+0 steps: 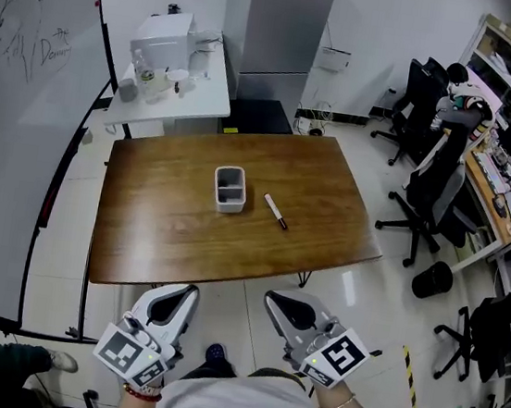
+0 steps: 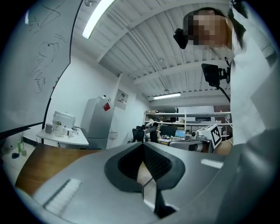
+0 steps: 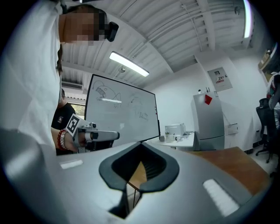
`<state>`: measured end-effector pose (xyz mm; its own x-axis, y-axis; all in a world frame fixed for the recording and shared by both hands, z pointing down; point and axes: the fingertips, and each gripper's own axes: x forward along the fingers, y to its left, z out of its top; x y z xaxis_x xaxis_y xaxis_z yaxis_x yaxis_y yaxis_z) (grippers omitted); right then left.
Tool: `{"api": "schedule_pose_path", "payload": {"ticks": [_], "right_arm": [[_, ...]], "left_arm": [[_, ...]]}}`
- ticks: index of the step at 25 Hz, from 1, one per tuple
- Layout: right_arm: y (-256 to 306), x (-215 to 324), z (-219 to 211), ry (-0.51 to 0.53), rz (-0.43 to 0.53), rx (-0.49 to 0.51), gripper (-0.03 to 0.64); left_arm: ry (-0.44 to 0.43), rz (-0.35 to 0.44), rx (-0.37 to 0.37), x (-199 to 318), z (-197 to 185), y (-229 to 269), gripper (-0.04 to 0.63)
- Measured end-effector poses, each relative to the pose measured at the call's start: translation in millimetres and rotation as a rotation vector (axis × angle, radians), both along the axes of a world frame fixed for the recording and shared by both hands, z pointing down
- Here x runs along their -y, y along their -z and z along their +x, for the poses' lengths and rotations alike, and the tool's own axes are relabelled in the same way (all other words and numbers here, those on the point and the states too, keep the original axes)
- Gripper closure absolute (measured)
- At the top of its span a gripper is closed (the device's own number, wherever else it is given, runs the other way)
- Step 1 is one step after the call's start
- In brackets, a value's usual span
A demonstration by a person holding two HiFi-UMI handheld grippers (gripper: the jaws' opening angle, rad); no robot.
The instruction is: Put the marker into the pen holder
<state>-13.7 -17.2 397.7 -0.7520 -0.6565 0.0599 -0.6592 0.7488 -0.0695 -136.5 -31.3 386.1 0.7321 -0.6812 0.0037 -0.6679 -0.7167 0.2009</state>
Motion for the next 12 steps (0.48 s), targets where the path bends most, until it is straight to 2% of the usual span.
{"api": "schedule_pose_path", "payload": {"ticks": [7,12], "right_arm": [[-13,31,-4,-0.030,-0.036,-0.005,0.611],[-21,69,22,-0.032,-0.070,0.021,0.611]], "left_arm": [[-0.011,-0.039,0.018,33,-15,-13,0.595],[-0.011,-0.049,0.008,61,2,-17,0.595]]}}
